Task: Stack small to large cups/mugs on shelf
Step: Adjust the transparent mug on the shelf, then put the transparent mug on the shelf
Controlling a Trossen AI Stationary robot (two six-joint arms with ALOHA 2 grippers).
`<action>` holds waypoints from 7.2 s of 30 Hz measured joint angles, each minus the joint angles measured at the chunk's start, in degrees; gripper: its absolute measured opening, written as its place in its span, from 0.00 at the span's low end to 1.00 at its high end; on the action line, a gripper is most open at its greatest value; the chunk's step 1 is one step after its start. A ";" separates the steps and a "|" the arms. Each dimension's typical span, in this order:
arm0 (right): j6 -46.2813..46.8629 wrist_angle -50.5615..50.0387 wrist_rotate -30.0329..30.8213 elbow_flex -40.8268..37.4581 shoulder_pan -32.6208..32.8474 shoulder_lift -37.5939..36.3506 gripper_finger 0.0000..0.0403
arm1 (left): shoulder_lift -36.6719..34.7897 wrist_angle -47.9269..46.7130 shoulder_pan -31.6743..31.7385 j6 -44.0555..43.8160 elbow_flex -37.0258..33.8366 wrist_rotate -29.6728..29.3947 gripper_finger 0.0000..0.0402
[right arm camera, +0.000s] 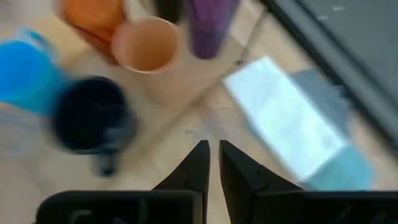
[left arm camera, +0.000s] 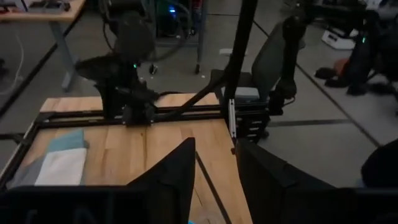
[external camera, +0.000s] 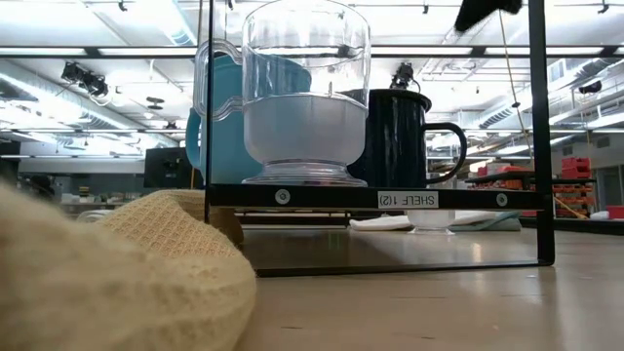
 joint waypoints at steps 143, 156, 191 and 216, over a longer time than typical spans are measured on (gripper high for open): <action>-43.50 36.45 21.33 17.27 26.06 52.44 0.00 | 0.53 2.81 -11.25 6.78 0.03 -25.30 0.18; -40.38 36.79 21.11 15.64 25.40 52.48 0.00 | 0.53 2.83 -11.25 7.21 0.03 -25.30 0.20; -1.51 -17.35 10.03 36.53 14.25 35.43 0.25 | 2.04 2.92 -10.74 -3.13 -0.02 -24.66 0.25; 0.44 15.32 -28.46 -20.55 -28.81 -7.82 0.41 | 1.91 2.68 -6.12 0.77 0.00 -33.36 0.25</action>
